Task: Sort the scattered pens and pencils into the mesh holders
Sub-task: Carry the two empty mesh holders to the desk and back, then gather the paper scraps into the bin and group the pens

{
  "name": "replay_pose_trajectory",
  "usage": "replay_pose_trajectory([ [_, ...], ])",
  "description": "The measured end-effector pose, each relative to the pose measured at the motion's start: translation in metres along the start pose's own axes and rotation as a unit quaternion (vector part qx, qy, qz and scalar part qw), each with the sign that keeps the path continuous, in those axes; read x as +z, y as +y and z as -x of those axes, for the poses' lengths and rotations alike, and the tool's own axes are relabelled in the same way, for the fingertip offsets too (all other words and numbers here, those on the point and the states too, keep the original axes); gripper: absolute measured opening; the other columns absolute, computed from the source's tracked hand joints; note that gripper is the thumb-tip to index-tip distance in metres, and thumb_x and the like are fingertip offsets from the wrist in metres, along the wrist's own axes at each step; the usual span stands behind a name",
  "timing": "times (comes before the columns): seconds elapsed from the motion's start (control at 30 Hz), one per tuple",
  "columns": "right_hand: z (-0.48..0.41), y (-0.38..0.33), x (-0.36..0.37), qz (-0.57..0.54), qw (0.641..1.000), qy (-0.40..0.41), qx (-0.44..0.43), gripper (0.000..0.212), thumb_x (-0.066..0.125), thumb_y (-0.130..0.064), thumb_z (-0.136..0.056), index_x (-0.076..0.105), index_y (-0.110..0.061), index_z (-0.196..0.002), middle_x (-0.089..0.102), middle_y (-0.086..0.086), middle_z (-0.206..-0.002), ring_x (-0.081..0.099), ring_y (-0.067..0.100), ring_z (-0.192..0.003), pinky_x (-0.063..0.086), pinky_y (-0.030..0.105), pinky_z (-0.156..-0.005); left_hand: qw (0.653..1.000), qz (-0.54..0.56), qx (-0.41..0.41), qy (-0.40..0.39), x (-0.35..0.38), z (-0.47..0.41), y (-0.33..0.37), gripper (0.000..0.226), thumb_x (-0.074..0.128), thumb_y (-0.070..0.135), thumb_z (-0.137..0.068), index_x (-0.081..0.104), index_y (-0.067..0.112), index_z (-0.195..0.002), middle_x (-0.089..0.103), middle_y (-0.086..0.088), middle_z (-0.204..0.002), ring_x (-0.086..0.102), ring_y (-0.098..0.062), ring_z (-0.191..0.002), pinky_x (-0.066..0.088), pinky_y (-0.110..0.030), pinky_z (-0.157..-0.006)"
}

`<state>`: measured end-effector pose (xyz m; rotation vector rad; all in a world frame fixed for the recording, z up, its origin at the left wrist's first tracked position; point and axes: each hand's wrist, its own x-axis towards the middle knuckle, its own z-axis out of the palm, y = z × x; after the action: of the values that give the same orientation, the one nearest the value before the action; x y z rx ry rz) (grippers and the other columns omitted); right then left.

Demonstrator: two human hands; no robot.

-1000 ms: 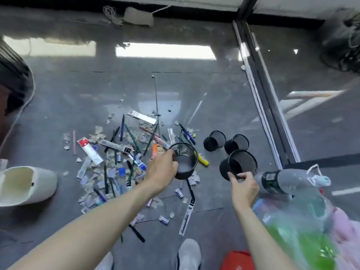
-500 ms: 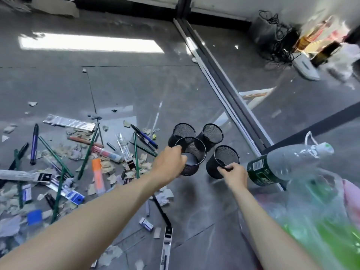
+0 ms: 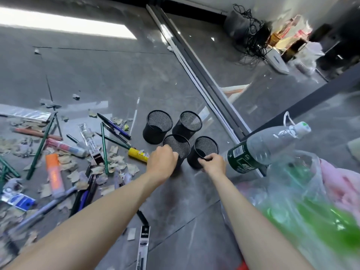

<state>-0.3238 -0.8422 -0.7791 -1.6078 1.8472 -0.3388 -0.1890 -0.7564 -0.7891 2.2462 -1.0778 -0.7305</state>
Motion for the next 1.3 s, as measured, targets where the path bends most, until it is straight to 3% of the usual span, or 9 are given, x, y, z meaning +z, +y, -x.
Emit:
replay_pose_trajectory([
  [0.17, -0.007, 0.004, 0.003, 0.005, 1.0, -0.011, -0.008, 0.019, 0.075, -0.016, -0.077, 0.058, -0.011, -0.075, 0.062, 0.011, -0.077, 0.067, 0.034, -0.083, 0.053, 0.044, -0.084, 1.0, -0.021, -0.003, 0.003, 0.004, -0.004, -0.005, 0.026, 0.043, 0.018, -0.088, 0.057, -0.004, -0.093, 0.061, -0.028, -0.106, 0.055, -0.044, -0.099, 0.04, -0.04, -0.075],
  [0.27, -0.01, 0.001, -0.001, 0.03, 0.999, -0.018, -0.006, 0.023, 0.073, -0.017, -0.078, 0.053, -0.016, -0.068, 0.063, 0.009, -0.075, 0.067, 0.031, -0.078, 0.052, 0.036, -0.078, 0.999, -0.037, 0.018, 0.012, 0.007, -0.007, -0.004, 0.028, 0.041, 0.021, -0.091, 0.056, -0.002, -0.093, 0.061, -0.027, -0.105, 0.055, -0.044, -0.098, 0.04, -0.041, -0.075],
  [0.47, -0.015, -0.003, 0.002, 0.055, 0.998, -0.018, -0.01, 0.018, 0.063, -0.002, -0.078, 0.064, -0.008, -0.095, 0.065, 0.015, -0.104, 0.062, 0.029, -0.097, 0.05, 0.038, -0.091, 0.999, -0.025, 0.03, -0.009, 0.02, -0.003, 0.003, 0.034, 0.039, 0.028, -0.097, 0.055, -0.002, -0.1, 0.061, -0.026, -0.109, 0.053, -0.043, -0.104, 0.039, -0.042, -0.081],
  [0.6, -0.007, -0.006, 0.003, 0.138, 0.989, 0.0, -0.06, 0.036, 0.051, -0.001, -0.081, 0.053, -0.009, -0.117, 0.04, 0.014, -0.13, 0.053, 0.033, -0.108, 0.042, 0.034, -0.088, 0.999, -0.012, 0.029, -0.029, 0.022, 0.004, 0.002, 0.029, 0.039, 0.025, -0.097, 0.051, -0.001, -0.106, 0.059, -0.026, -0.112, 0.052, -0.043, -0.106, 0.038, -0.042, -0.08],
  [0.73, 0.009, -0.008, 0.006, 0.326, 0.927, 0.037, -0.181, 0.048, 0.054, -0.005, -0.084, 0.036, -0.007, -0.129, 0.01, 0.026, -0.152, 0.025, 0.041, -0.136, 0.037, 0.048, -0.1, 0.998, -0.025, 0.051, -0.016, 0.018, 0.008, -0.008, 0.029, 0.038, 0.026, -0.098, 0.047, 0.002, -0.111, 0.06, -0.027, -0.109, 0.053, -0.044, -0.103, 0.038, -0.043, -0.075],
  [0.83, 0.019, -0.017, 0.009, 0.387, 0.882, 0.056, -0.265, 0.05, 0.054, -0.009, -0.088, 0.033, -0.009, -0.133, 0.009, 0.026, -0.153, 0.017, 0.037, -0.141, 0.035, 0.043, -0.106, 0.997, -0.035, 0.074, -0.007, 0.012, 0.01, -0.016, 0.034, 0.036, 0.029, -0.099, 0.045, 0.005, -0.122, 0.061, -0.027, -0.108, 0.053, -0.044, -0.102, 0.039, -0.043, -0.075],
  [1.0, 0.035, -0.032, 0.016, 0.423, 0.826, 0.037, -0.371, 0.046, 0.06, -0.009, -0.082, 0.039, -0.01, -0.122, 0.024, 0.021, -0.148, 0.037, 0.032, -0.126, 0.044, 0.04, -0.086, 0.988, -0.043, 0.137, 0.058, -0.003, 0.02, -0.022, 0.032, 0.04, 0.018, -0.095, 0.036, 0.012, -0.125, 0.064, -0.018, -0.089, 0.058, -0.041, -0.082, 0.037, -0.041, -0.062],
  [1.13, 0.046, -0.045, 0.023, 0.438, 0.799, 0.029, -0.41, 0.039, 0.059, -0.011, -0.081, 0.042, -0.01, -0.117, 0.04, 0.015, -0.132, 0.045, 0.03, -0.114, 0.044, 0.038, -0.08, 0.985, -0.05, 0.152, 0.066, -0.033, 0.026, -0.027, 0.038, 0.041, 0.009, -0.089, 0.034, 0.014, -0.126, 0.049, -0.005, -0.072, 0.051, -0.032, -0.066, 0.038, -0.038, -0.056],
  [1.3, 0.063, -0.073, 0.034, 0.419, 0.794, 0.013, -0.44, 0.027, 0.046, -0.005, -0.085, 0.046, -0.009, -0.113, 0.049, 0.011, -0.115, 0.048, 0.03, -0.108, 0.04, 0.038, -0.069, 0.99, -0.075, 0.116, 0.001, -0.085, 0.025, -0.043, 0.04, 0.041, 0.01, -0.089, 0.034, 0.011, -0.129, 0.061, -0.016, -0.091, 0.058, -0.037, -0.083, 0.048, -0.043, -0.071],
])
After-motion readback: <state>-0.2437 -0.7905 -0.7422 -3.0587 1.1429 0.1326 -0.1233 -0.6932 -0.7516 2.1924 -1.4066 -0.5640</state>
